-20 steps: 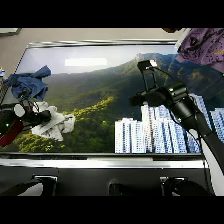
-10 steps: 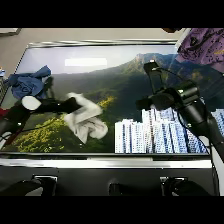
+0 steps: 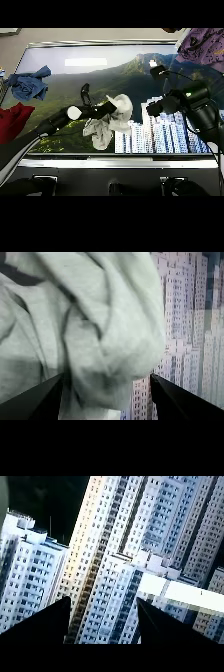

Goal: Fold the clothes and pants, and hang the long-sleeved shirts on hangers.

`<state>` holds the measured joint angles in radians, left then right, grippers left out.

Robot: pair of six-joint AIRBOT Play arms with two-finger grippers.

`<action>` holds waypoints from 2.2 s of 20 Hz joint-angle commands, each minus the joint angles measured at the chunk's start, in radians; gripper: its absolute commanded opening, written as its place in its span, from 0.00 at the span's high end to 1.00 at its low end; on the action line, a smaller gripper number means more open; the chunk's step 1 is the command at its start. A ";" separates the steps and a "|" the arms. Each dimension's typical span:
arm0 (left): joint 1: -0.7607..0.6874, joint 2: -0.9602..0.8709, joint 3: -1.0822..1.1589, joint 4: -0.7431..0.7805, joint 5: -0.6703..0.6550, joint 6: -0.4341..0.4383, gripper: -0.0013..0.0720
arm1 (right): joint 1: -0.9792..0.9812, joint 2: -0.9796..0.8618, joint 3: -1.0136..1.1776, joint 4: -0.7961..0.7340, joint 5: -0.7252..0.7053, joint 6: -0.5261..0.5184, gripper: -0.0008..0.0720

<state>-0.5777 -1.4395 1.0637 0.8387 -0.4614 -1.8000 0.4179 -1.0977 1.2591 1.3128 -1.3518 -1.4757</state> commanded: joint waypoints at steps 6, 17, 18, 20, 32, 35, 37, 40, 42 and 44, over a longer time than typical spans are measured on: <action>0.535 0.248 0.008 0.176 -0.508 0.128 0.15 | -0.436 -0.035 -0.176 0.549 0.095 -0.049 0.18; 0.688 0.273 0.008 0.193 -0.639 0.128 0.15 | -0.250 -0.329 -0.465 1.106 0.354 -0.305 0.18; 0.688 0.273 0.008 0.193 -0.639 0.128 0.15 | -0.230 -0.344 -0.465 1.116 0.370 -0.309 0.18; 0.688 0.273 0.008 0.193 -0.639 0.128 0.15 | -0.209 -0.364 -0.465 1.142 0.399 -0.310 0.19; 0.553 0.372 -0.431 -0.204 -0.645 0.432 0.18 | -0.209 -0.213 -0.423 0.993 0.392 -0.334 0.94; 0.399 0.374 -0.570 -0.289 -0.520 0.440 0.18 | -0.209 -0.181 -0.423 0.989 0.376 -0.298 0.94; 0.293 0.374 -0.607 -0.291 -0.432 0.439 0.18 | -0.209 -0.178 -0.423 0.988 0.346 -0.264 0.94; 0.178 0.373 -0.612 -0.311 -0.291 0.432 0.18 | -0.209 -0.175 -0.423 0.988 0.304 -0.248 0.94; 0.146 0.359 -0.612 -0.337 -0.211 0.431 0.18 | -0.209 -0.168 -0.423 0.988 0.296 -0.245 0.94; 0.139 0.330 -0.612 -0.346 -0.178 0.431 0.18 | -0.209 -0.153 -0.423 0.987 0.301 -0.238 0.94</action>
<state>-0.3931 -1.0851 0.4625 0.5251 -0.7483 -1.3708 0.2085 -1.2663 0.8349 2.3028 -1.0374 -1.7298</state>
